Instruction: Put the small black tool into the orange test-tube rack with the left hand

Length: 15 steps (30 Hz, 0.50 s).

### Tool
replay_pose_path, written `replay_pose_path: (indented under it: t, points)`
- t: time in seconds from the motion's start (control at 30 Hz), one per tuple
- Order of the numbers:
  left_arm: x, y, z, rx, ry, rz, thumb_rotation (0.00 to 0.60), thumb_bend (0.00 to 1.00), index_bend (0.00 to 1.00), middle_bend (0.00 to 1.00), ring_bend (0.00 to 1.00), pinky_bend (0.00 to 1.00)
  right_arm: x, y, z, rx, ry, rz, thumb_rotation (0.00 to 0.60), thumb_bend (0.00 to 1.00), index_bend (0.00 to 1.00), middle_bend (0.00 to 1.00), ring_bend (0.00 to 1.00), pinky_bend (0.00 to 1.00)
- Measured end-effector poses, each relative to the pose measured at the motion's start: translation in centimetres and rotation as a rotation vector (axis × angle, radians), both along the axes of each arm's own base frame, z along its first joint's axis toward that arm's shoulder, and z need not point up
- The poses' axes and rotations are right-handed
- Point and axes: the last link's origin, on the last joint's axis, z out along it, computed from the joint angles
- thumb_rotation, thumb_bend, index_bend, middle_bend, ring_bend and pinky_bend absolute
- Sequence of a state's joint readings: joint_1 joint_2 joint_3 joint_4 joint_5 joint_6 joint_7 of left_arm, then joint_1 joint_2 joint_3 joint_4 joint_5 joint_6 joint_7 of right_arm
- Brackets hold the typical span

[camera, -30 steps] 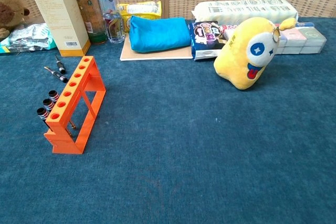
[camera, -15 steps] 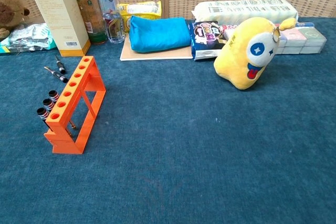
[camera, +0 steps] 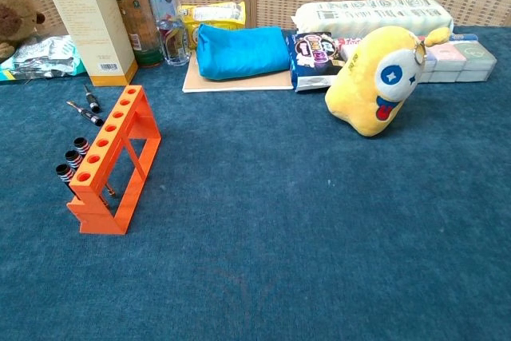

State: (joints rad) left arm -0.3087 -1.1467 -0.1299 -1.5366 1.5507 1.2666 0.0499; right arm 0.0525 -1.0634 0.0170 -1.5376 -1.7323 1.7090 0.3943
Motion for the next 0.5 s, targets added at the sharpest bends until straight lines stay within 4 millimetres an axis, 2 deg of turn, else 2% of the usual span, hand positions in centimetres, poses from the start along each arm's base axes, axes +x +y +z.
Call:
replay_pose_path:
  t: [0.3, 0.5]
  points:
    - [0.2, 4.8, -3.9, -0.090, 0.177, 0.012, 0.600, 0.29, 0.44, 1.00, 1.00, 1.00, -0.1, -0.2, -0.2, 0.013, 0.009, -0.017, 0.594, 0.00, 0.14, 0.12, 0.05, 0.06]
    - [0.2, 7.6, -6.4, -0.096, 0.218, 0.032, 0.600, 0.33, 0.44, 1.00, 1.00, 1.00, -0.2, -0.4, -0.1, 0.015, 0.008, -0.027, 0.596, 0.00, 0.13, 0.12, 0.05, 0.06]
